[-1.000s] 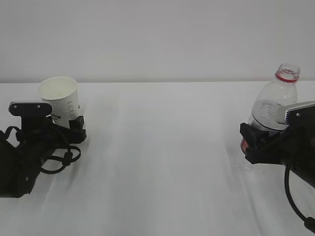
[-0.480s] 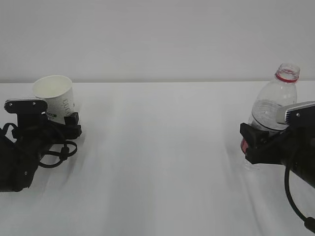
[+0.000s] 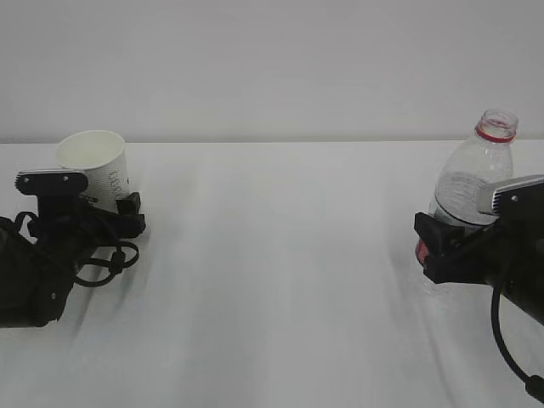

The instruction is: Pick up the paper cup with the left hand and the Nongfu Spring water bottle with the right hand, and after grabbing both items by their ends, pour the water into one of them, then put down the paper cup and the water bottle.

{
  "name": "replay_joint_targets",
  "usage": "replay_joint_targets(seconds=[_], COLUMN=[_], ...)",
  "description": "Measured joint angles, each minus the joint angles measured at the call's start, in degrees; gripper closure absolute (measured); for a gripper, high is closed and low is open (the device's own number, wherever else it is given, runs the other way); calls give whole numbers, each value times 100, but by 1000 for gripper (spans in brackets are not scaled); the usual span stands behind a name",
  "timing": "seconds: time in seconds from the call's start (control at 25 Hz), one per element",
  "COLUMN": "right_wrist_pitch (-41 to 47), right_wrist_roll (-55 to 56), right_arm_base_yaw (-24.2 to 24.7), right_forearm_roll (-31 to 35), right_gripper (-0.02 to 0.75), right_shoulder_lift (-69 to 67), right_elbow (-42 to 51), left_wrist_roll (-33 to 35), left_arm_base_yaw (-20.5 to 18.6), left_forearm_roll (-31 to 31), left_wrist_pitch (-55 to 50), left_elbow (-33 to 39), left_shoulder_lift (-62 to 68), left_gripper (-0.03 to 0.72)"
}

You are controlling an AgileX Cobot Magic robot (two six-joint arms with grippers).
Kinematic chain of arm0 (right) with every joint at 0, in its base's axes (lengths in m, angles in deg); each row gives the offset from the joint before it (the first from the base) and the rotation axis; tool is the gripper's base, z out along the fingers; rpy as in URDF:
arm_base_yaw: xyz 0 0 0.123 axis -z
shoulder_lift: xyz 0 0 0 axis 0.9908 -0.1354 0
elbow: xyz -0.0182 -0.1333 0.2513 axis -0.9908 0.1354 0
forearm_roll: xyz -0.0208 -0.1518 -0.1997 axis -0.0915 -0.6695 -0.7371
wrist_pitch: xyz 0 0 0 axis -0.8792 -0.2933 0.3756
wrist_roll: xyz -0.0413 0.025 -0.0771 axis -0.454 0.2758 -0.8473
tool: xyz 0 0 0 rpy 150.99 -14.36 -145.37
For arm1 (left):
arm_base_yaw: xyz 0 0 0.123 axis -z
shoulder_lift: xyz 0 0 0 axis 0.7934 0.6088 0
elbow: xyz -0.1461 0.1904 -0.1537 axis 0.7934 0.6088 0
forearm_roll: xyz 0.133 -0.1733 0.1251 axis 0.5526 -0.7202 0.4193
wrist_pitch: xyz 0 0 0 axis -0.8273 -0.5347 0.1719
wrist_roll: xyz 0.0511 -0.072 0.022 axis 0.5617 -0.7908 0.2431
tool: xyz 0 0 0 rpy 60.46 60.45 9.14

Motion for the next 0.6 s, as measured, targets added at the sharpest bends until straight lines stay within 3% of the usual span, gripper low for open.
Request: replay_joint_targets(seconds=[0.6], right_wrist_pitch=[0], right_wrist_roll=[0], right_arm_base_yaw=[0], right_forearm_roll=[0], right_gripper=[242], right_shoulder_lift=[0], right_elbow=[0], left_wrist_roll=[0], left_arm_base_yaw=[-12], left_forearm_roll=[-37], left_wrist_pitch=[0], left_elbow=[-279], left_shoulder_lift=[127], left_gripper=[4])
